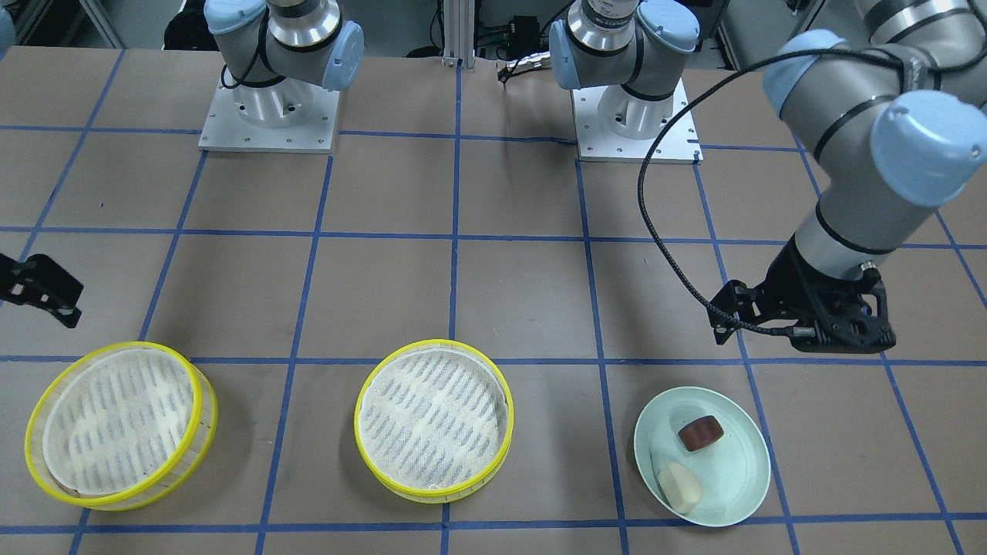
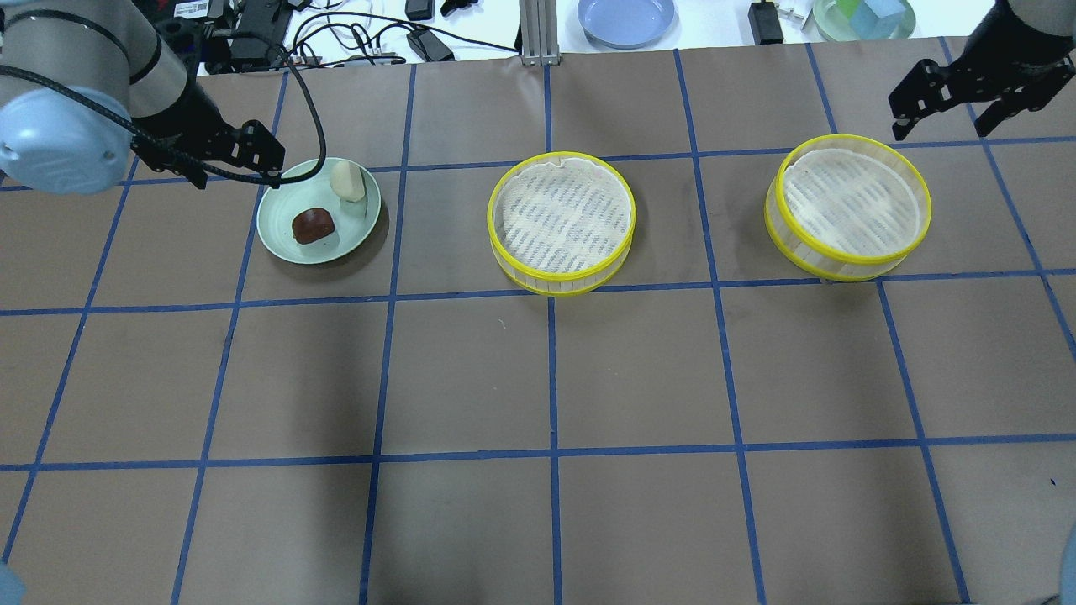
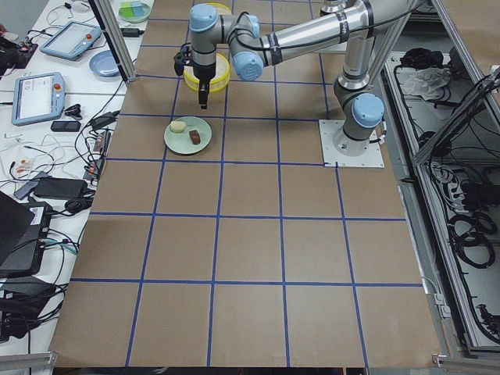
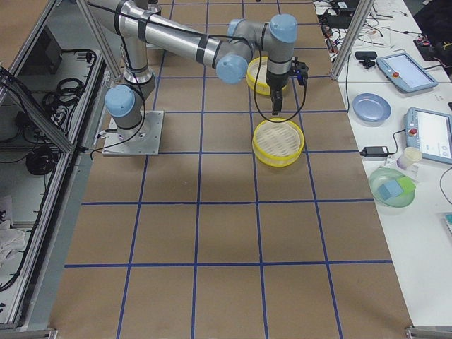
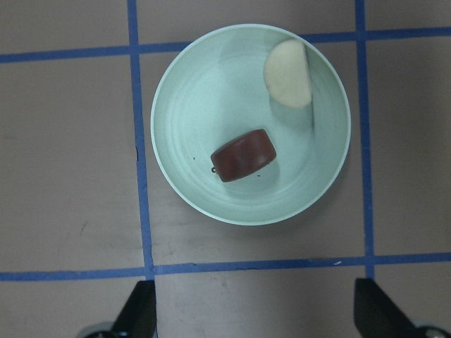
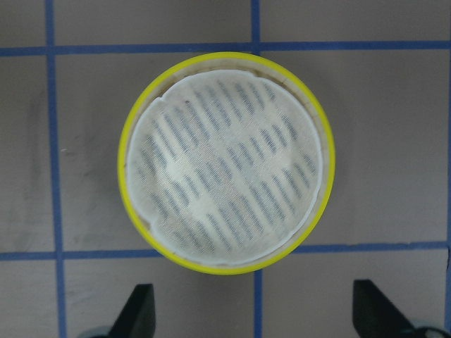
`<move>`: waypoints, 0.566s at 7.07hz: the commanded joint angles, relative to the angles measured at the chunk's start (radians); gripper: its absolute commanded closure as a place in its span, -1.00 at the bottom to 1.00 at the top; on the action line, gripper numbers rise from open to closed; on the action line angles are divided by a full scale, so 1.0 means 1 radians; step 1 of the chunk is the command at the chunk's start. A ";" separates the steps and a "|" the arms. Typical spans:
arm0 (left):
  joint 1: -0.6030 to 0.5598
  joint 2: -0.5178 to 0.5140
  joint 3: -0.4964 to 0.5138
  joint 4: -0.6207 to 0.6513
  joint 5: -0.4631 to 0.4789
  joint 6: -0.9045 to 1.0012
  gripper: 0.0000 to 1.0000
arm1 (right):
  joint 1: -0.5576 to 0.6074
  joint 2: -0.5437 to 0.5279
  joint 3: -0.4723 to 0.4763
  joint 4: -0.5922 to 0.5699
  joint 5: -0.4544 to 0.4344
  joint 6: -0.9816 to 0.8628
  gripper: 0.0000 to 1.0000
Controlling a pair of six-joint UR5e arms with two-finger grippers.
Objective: Stack buns with steamer
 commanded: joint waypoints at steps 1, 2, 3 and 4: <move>0.028 -0.110 -0.030 0.132 -0.003 0.124 -1.00 | -0.060 0.114 0.000 -0.092 0.004 -0.101 -1.00; 0.028 -0.154 -0.030 0.169 -0.046 0.144 -1.00 | -0.068 0.146 0.000 -0.130 -0.007 -0.126 -1.00; 0.028 -0.196 -0.018 0.206 -0.060 0.143 -1.00 | -0.100 0.171 0.000 -0.173 0.005 -0.143 -1.00; 0.028 -0.218 -0.004 0.277 -0.127 0.133 -1.00 | -0.111 0.212 0.000 -0.176 0.007 -0.146 -1.00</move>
